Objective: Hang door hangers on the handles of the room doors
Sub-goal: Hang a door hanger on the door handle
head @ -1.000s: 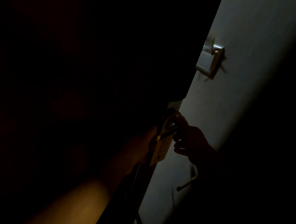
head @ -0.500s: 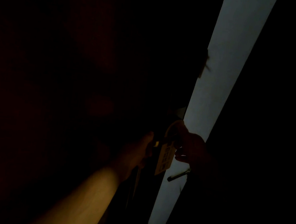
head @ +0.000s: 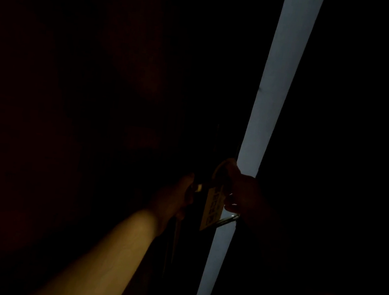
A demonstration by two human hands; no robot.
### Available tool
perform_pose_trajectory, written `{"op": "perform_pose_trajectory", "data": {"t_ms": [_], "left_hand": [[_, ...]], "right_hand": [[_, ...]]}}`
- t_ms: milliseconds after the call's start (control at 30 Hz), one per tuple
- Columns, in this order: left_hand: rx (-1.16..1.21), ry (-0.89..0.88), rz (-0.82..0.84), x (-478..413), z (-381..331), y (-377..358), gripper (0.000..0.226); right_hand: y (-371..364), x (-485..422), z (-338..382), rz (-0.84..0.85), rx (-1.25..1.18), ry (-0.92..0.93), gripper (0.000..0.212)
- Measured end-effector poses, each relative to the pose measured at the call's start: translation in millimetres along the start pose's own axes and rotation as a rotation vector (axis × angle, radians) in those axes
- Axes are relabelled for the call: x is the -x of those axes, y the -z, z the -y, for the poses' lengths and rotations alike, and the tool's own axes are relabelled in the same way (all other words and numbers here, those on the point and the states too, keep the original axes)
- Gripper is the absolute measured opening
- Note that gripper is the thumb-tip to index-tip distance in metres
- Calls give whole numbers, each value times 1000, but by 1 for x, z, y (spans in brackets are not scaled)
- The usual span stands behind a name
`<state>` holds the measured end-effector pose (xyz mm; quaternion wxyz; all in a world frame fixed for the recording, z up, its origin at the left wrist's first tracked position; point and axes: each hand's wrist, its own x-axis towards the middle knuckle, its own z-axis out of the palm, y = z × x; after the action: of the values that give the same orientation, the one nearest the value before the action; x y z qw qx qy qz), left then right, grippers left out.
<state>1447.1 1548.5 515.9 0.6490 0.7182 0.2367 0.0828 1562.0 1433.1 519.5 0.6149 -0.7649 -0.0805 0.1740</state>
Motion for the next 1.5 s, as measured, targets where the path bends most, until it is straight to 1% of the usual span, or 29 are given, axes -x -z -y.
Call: {"op": "perform_pose_trajectory", "data": {"t_ms": [100,200,333,500,600,733,800,900,1000,1067,1167,1233,1333,1367,1433,1500], "left_hand": [[-1,-13,-29,-2,4,-2,27],[29,1,-12,3,4,-3,26],[69,10,-39,6,4,-7,30],[98,26,-81,7,5,-12,34],[125,49,-101,10,5,-14,37],[152,60,-112,9,8,-15,39],[152,66,-112,9,8,-14,41],[120,47,-98,10,8,-12,40],[100,41,-71,12,8,-11,39],[100,38,-58,13,7,-10,37],[102,36,-35,16,8,-9,37],[100,36,-22,17,9,-8,37],[111,50,5,19,9,-9,36],[114,50,12,20,9,-9,34],[113,51,18,23,8,-8,32],[109,60,21,27,7,-7,31]], "right_hand": [[3,-1,-4,12,14,1,43],[6,-3,-8,58,14,13,43],[7,-6,-10,55,-111,-26,46],[11,-4,-16,58,-116,14,45],[11,-3,-16,78,-103,19,51],[12,2,-16,75,-203,31,39],[13,4,-16,83,-175,34,41],[14,6,-15,66,-113,45,50],[13,11,-13,52,-120,26,45],[12,14,-10,58,-160,-11,45],[11,17,-8,24,-144,-40,45],[11,21,-8,45,-183,-43,43],[13,25,-15,0,-99,-13,36],[13,26,-16,-5,-91,-12,37],[12,28,-15,29,-227,-54,43],[13,28,-15,24,-322,-78,43]]}}
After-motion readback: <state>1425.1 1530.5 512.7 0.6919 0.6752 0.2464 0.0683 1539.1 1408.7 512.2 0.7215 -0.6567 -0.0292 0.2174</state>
